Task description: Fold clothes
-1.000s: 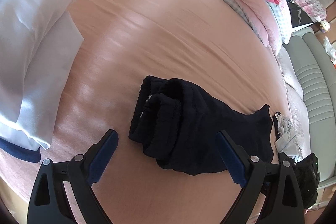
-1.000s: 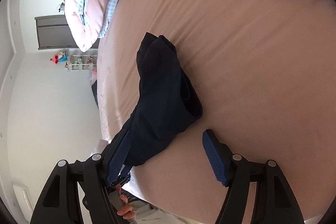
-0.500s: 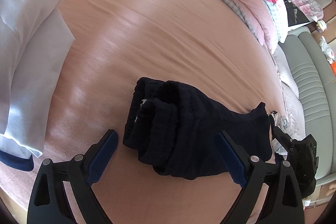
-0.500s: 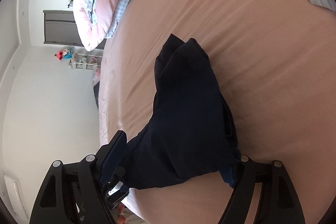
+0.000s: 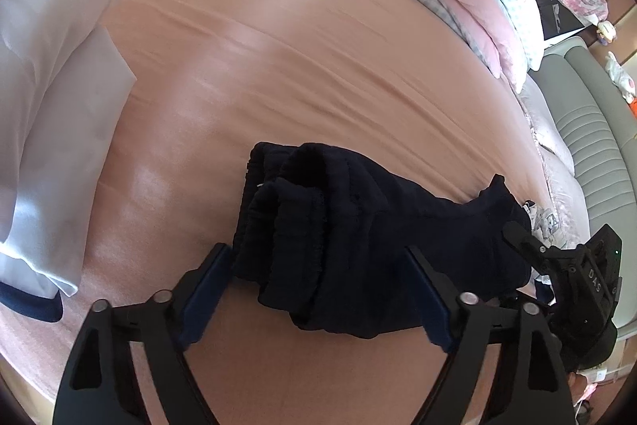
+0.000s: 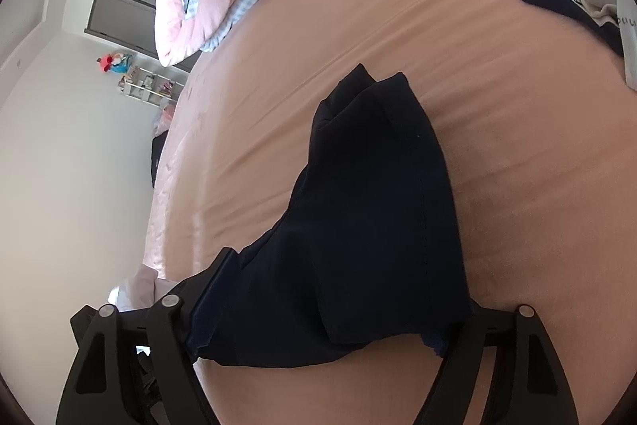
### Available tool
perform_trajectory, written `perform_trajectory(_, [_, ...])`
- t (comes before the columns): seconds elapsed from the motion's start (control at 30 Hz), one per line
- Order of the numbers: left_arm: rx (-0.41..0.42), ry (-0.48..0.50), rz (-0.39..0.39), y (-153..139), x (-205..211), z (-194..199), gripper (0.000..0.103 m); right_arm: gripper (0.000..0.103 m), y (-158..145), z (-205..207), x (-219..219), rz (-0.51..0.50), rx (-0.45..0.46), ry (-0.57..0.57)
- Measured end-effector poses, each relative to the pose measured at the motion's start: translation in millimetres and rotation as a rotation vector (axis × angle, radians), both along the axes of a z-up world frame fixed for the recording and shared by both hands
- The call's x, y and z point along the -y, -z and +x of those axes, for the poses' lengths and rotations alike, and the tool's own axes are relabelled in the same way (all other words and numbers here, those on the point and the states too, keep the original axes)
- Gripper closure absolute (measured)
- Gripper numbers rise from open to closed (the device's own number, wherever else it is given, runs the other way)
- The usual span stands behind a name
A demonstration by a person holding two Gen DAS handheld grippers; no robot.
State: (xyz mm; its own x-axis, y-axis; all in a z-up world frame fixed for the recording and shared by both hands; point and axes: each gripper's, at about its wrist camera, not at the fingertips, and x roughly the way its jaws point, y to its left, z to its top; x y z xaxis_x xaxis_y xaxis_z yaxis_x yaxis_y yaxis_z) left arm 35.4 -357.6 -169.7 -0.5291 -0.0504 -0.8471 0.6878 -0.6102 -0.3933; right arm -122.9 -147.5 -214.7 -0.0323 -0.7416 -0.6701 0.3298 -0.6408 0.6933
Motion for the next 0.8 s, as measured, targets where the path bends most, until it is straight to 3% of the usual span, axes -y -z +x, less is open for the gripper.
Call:
perform_trajectory(0.07, [0.018, -0.004, -0.015, 0, 0, -1, 0.048, 0.058, 0, -1, 2, 0.060, -0.026, 0.001])
perform_trajectory(0.13, [0.010, 0.008, -0.006, 0, 0, 1, 0.064, 0.069, -1, -3, 2, 0.109, -0.041, -0.004])
perform_trajectory(0.23, [0.001, 0.030, 0.022, 0, -3, 0, 0.074, 0.070, -3, -4, 3, 0.110, -0.045, -0.007])
perform_trajectory(0.33, [0.029, 0.041, -0.017, -1, -11, -5, 0.078, 0.070, -5, -4, 5, 0.124, -0.066, -0.014])
perform_trajectory(0.57, [0.046, 0.065, 0.027, -5, -23, 2, 0.079, 0.076, -24, -4, 28, 0.234, -0.243, -0.110])
perform_trajectory(0.67, [0.045, 0.070, 0.070, -5, -29, 9, 0.079, 0.077, -31, -8, 36, 0.255, -0.292, -0.146])
perform_trajectory(0.8, [0.032, 0.098, 0.152, -4, -38, 10, 0.079, 0.077, -31, -24, 37, 0.246, -0.273, -0.151])
